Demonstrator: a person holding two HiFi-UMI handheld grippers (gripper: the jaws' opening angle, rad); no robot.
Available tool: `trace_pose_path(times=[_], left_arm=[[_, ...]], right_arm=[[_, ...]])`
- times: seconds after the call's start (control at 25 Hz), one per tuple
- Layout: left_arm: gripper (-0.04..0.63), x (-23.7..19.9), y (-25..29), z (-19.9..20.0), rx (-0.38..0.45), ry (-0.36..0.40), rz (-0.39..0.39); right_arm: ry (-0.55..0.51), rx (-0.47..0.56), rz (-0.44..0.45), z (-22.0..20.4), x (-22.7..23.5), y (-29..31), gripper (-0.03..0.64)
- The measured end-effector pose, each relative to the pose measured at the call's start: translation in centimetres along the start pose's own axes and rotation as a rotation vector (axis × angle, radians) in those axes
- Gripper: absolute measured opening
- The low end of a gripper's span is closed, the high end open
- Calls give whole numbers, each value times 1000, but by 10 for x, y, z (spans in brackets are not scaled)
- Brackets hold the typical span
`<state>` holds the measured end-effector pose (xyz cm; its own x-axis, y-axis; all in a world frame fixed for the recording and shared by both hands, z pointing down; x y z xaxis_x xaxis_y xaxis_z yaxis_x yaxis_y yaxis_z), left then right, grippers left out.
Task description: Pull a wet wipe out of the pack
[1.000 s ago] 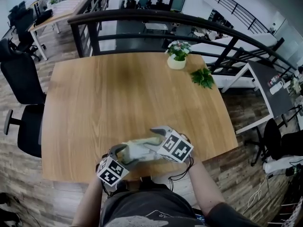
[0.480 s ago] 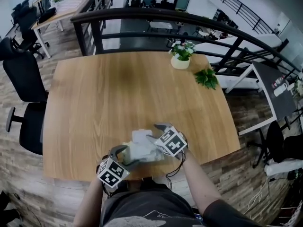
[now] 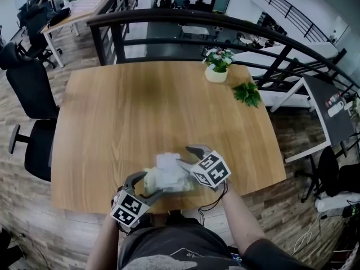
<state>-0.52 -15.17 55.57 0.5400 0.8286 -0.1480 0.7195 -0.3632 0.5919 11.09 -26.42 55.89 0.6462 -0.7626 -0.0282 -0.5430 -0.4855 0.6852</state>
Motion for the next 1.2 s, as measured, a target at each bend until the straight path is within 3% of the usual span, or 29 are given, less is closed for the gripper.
trace_pose_path(times=[0.12, 0.2, 0.32, 0.36, 0.56, 0.72, 0.96, 1.2], left_arm=[[336, 4, -10, 24, 88, 3, 27], [336, 11, -5, 38, 104, 40, 25], [336, 19, 11, 48, 78, 92, 23], [336, 21, 17, 49, 66, 96, 25], [336, 22, 41, 47, -5, 80, 74], [329, 19, 49, 44, -61, 91, 164], [230, 19, 45, 47, -50, 82, 254], [88, 27, 46, 52, -61, 127, 302]], right_arm=[[-5, 87, -13, 6, 1, -20, 245], [5, 127, -29, 7, 2, -32, 228], [0, 150, -75, 4, 5, -44, 108], [-3, 153, -86, 2, 5, -47, 98], [23, 161, -85, -9, 5, -55, 97], [17, 158, -64, -18, 5, -59, 97], [-32, 175, -8, -23, -3, -59, 87], [-70, 182, 54, -24, -16, -57, 84]])
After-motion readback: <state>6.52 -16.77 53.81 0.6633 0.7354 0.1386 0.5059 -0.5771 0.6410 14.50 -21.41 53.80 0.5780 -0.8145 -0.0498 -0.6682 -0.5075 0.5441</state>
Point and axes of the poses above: the fingertips, and each gripper's own axes: y forward along the fingers, x to its right, z out of its top, the point moved 3 cm from there along -y, backward along the fingers, and after that the axes turned 10 degrees about -z, right-handed, at the moved point
